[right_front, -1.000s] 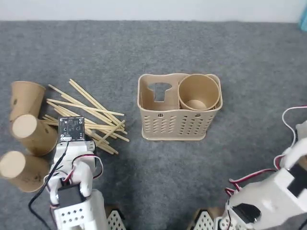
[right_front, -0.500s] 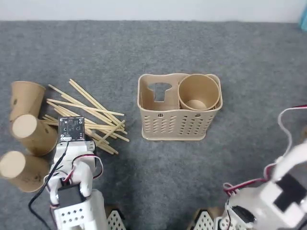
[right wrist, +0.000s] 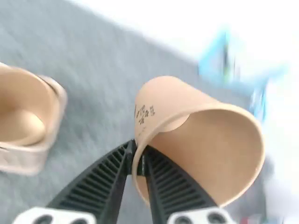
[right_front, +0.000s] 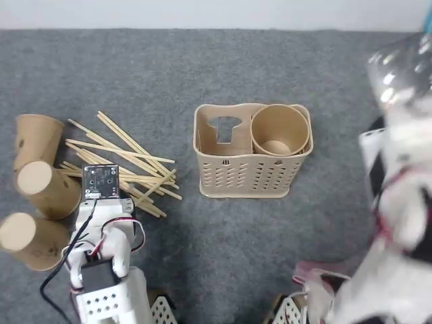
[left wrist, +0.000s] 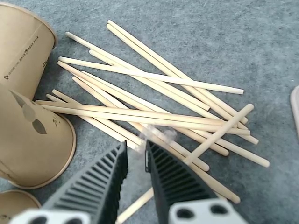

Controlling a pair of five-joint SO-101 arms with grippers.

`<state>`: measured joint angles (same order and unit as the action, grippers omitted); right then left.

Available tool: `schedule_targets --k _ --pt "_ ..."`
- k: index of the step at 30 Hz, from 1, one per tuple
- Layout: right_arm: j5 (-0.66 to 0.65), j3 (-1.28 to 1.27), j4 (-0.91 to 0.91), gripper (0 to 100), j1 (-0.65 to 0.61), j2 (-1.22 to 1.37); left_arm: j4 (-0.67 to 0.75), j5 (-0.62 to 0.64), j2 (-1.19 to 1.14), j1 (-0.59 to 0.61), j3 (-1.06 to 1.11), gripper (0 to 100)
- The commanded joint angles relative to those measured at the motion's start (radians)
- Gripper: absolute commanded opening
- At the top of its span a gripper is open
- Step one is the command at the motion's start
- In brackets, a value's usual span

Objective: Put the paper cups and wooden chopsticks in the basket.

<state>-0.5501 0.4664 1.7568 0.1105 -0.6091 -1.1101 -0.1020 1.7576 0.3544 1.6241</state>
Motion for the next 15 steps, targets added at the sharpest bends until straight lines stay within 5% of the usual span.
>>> schedule_targets --k 1,15 --pt "0.037 0.048 0.039 0.7 -0.137 -0.047 -0.002 -0.012 0.012 0.002 -0.002 6" --pt "0.032 -0.173 0.038 0.7 -0.449 -0.045 -0.002 -0.012 0.012 0.002 -0.002 6"
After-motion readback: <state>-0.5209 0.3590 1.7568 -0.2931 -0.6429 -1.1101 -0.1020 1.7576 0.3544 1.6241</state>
